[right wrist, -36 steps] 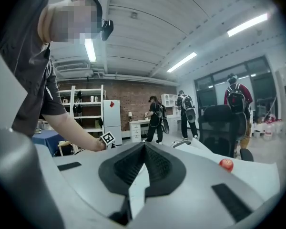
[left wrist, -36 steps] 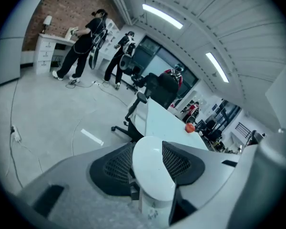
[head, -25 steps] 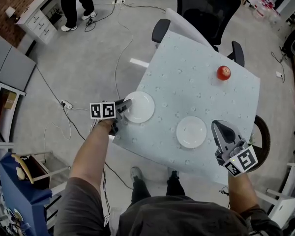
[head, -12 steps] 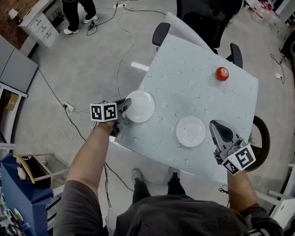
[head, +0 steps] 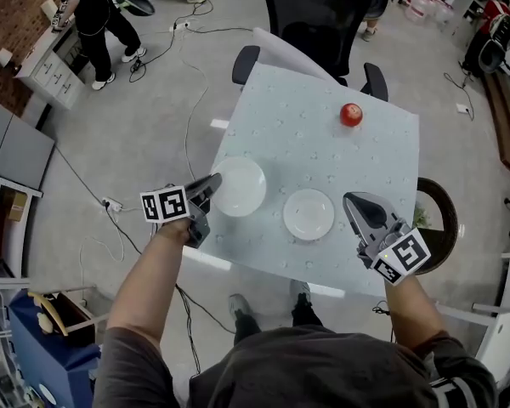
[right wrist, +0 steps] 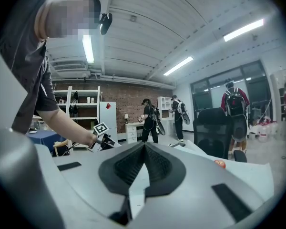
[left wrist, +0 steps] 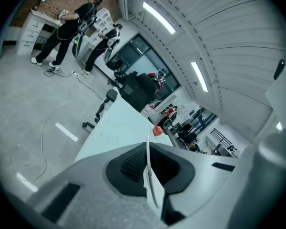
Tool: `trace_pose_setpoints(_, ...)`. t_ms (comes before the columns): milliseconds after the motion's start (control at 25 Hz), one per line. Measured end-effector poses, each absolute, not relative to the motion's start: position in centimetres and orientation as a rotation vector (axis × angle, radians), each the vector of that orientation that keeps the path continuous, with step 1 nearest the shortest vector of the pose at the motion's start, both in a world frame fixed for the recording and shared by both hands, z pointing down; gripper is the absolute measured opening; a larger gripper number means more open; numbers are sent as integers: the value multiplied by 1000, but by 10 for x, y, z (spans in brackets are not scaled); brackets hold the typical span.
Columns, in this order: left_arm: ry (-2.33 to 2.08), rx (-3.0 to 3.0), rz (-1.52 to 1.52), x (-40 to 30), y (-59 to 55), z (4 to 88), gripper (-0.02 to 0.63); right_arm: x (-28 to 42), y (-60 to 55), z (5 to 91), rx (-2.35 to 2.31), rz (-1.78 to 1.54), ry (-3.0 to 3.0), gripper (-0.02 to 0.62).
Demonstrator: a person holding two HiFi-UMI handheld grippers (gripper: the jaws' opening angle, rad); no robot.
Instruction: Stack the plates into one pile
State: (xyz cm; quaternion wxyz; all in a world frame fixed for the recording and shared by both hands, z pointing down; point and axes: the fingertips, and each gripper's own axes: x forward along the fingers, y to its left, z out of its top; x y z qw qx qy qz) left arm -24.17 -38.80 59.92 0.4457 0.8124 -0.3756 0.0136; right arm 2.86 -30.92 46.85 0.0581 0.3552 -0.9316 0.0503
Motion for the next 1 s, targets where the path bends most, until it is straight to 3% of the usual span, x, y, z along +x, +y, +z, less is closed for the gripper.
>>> trace_pose_setpoints(440,-717,2025,169,-106,-351,614,15,89,-289,464,1189,153,-2786,-8)
trace_pose_setpoints(1000,-676,1998,293,-28,-339,660,15,159,-270,480,1273,194,-2733,-8)
